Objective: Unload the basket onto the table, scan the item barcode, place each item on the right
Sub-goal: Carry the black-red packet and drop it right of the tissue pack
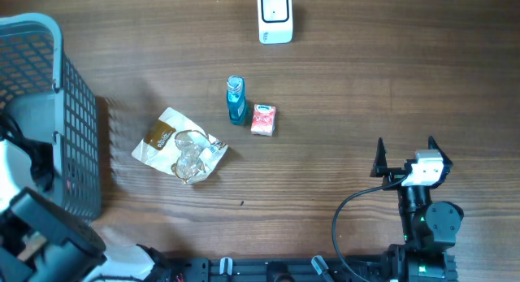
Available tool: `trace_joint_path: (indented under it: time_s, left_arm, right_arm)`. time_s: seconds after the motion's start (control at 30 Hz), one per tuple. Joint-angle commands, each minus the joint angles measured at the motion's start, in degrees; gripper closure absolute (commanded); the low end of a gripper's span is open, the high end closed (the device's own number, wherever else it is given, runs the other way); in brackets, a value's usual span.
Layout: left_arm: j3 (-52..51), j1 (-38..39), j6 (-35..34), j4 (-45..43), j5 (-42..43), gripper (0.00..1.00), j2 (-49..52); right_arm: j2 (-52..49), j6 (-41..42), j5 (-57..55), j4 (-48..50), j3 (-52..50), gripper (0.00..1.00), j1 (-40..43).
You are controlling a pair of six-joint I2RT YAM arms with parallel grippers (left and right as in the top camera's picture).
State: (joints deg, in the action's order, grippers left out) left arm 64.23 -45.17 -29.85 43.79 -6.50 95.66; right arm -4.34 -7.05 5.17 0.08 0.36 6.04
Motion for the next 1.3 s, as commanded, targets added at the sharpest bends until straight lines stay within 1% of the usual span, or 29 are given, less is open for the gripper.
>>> trace_joint_path:
  time_s: [0.0,0.1,0.17,0.23,0.27,0.33,0.37,0.43,0.5,0.57,0.6,0.63,0.67,0.7,0.73,0.77,0.8,0.87,0.9,0.93,0.97,1.03,1.1,1.17,1.23,1.27]
  left_arm:
    - [4.4,0.0,-0.2,-2.1,13.2,0.96,-9.7]
    - [4.8,0.0,-0.2,-8.4,22.8,0.96,-19.8]
    - [4.8,0.1,-0.5,-12.2,26.6,0.96,-25.5]
    - [4.8,0.1,-0.7,-16.4,32.2,0.96,-32.7]
    - [4.8,0.1,-1.9,-18.0,34.4,0.96,-37.0]
    - [4.8,0.6,-5.4,-19.0,34.6,0.96,-42.9]
    - [4.8,1.7,-5.6,-19.0,34.6,0.96,-45.4]
    - [4.8,6.9,-7.2,-17.7,36.3,0.96,-49.5]
    - [4.8,16.8,-9.0,-14.1,41.7,0.96,-50.8]
    - [4.8,27.1,-10.5,-8.6,42.2,0.96,-50.2]
    - [4.8,32.0,-10.5,-7.0,42.2,0.96,-49.5]
    - [4.8,40.9,-10.5,-4.8,41.5,0.96,-47.4]
    - [4.8,46.4,-10.5,-3.5,40.3,0.96,-45.6]
    - [4.8,55.1,-10.5,-2.3,37.9,0.96,-42.0]
    - [4.8,62.0,-10.5,-2.4,34.9,0.96,-38.7]
    - [4.8,66.2,-10.5,-2.7,32.0,0.96,-36.5]
    - [4.8,72.3,-10.5,-3.2,27.6,0.96,-32.4]
    - [4.8,80.9,-10.5,-4.6,20.3,0.96,-24.3]
    - [4.8,84.6,-10.6,-5.0,12.2,0.96,-17.9]
    - [4.8,86.1,-10.5,-5.8,8.5,0.96,-13.7]
    - [4.8,86.9,-10.5,-7.2,7.0,0.96,-10.3]
    - [4.8,87.8,-10.5,-13.1,6.7,0.96,-2.6]
    - [4.8,87.8,-10.5,-16.4,3.2,0.96,1.8]
    - [4.8,87.8,-10.4,-19.7,-2.3,0.96,5.7]
    - [4.8,87.8,-8.4,-23.8,-2.8,0.91,8.3]
    - [4.8,87.8,-8.0,-24.3,-2.8,0.85,8.6]
  right_arm:
    - [0.0,1.0,0.9,0.2,0.0,0.0,-0.2]
    - [0.0,1.0,0.9,0.2,0.0,0.0,-0.2]
    - [0.0,1.0,0.9,0.2,0.0,0.0,-0.2]
    - [0.0,1.0,0.9,0.2,0.0,0.0,-0.2]
    - [0.0,1.0,0.9,0.2,0.0,0.0,-0.2]
    - [0.0,1.0,0.9,0.2,0.0,0.0,-0.2]
    - [0.0,1.0,0.9,0.2,0.0,0.0,-0.2]
    - [0.0,1.0,0.9,0.2,0.0,0.0,-0.2]
    - [0.0,1.0,0.9,0.2,0.0,0.0,-0.2]
    - [0.0,1.0,0.9,0.2,0.0,0.0,-0.2]
    - [0.0,1.0,0.9,0.2,0.0,0.0,-0.2]
    - [0.0,1.0,0.9,0.2,0.0,0.0,-0.2]
    - [0.0,1.0,0.9,0.2,0.0,0.0,-0.2]
    - [0.0,1.0,0.9,0.2,0.0,0.0,-0.2]
    - [0.0,1.0,0.9,0.2,0.0,0.0,-0.2]
    - [0.0,1.0,0.9,0.2,0.0,0.0,-0.2]
    - [0.0,1.0,0.9,0.2,0.0,0.0,-0.2]
    - [0.0,1.0,0.9,0.2,0.0,0.0,-0.2]
    - [0.0,1.0,0.9,0.2,0.0,0.0,-0.2]
    - [0.0,1.0,0.9,0.2,0.0,0.0,-0.2]
    - [0.0,1.0,0.9,0.2,0.0,0.0,-0.2]
    - [0.0,1.0,0.9,0.2,0.0,0.0,-0.2]
    - [0.0,1.0,0.9,0.2,0.0,0.0,-0.2]
    - [0.0,1.0,0.9,0.2,0.0,0.0,-0.2]
    - [0.0,1.0,0.9,0.2,0.0,0.0,-0.2]
    - [0.0,1.0,0.9,0.2,0.0,0.0,-0.2]
